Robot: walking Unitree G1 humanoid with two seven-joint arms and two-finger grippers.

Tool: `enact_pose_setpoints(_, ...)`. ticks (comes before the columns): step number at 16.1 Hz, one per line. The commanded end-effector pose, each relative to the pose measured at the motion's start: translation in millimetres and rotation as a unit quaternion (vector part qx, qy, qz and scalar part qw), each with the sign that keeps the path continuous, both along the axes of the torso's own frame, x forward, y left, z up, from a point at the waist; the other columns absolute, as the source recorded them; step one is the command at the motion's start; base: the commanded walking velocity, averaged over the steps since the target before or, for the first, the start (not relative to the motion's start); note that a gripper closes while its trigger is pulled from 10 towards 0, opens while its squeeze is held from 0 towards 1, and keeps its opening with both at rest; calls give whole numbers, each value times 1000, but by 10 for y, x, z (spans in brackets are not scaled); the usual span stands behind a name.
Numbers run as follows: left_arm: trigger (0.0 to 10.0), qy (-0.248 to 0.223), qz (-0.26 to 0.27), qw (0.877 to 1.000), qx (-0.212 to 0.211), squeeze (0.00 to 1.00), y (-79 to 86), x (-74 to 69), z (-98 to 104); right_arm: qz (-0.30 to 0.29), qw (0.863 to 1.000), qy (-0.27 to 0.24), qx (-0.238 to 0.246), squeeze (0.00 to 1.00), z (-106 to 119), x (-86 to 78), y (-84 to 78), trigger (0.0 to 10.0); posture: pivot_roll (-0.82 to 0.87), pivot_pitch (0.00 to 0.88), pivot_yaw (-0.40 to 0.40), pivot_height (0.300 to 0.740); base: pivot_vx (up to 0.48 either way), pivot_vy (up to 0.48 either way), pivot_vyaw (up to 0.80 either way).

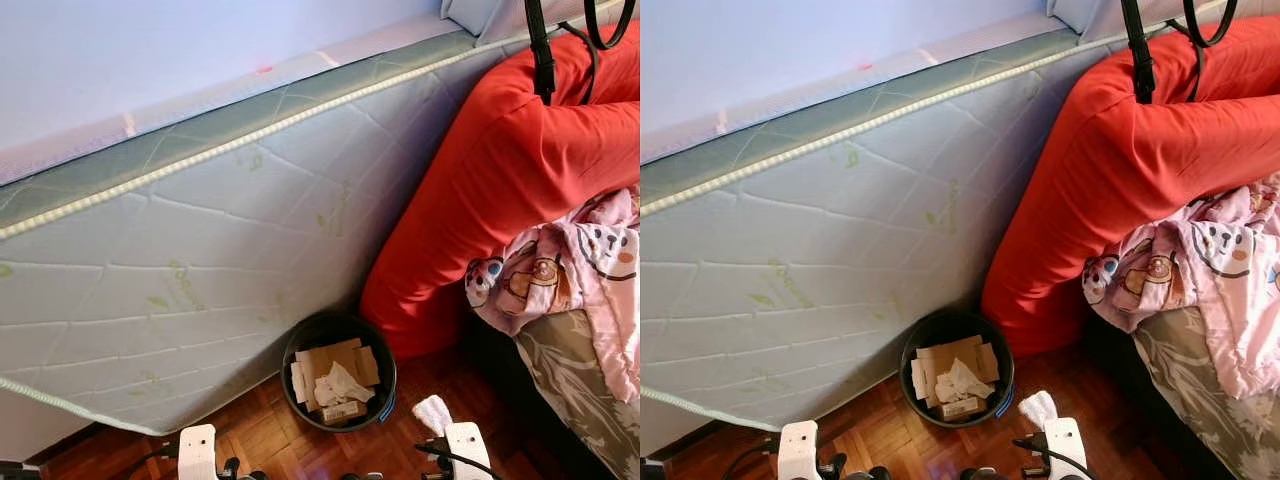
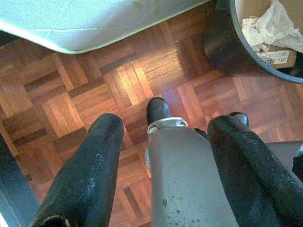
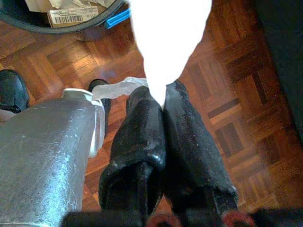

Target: Clean up the room

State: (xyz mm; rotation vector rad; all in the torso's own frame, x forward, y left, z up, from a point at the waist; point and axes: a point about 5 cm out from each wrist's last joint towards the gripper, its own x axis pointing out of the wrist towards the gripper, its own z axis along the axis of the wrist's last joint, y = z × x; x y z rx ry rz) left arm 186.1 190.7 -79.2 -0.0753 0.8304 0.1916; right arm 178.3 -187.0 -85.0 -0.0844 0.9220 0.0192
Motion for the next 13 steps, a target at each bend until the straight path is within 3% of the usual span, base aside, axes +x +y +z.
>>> enact_pose_setpoints(1, 10000, 19, 9, 1000, -5, 0, 36, -114, -54, -4, 1000, 13, 3, 0, -41, -92, -13, 10000, -99, 193, -33, 740, 0, 0, 0)
enact_pose_setpoints(7, 10000, 12, 14, 1000, -4, 0, 22, -95, -43, 24, 1000, 6, -1, 0, -26, -68, -1, 10000, -98, 193, -34, 740, 0, 0, 0)
enact_pose_setpoints(10, 10000, 10, 15, 1000, -5, 0, 23, -93, -42, 88, 995, -27, -21, 0, 27, 8, 28, 10000, -95, 195, -34, 740, 0, 0, 0)
enact_pose_setpoints(13, 10000, 9, 14, 1000, -5, 0, 25, -89, -39, 105, 993, -57, 10, 0, 68, 50, 80, 10000, -98, 195, -32, 740, 0, 0, 0)
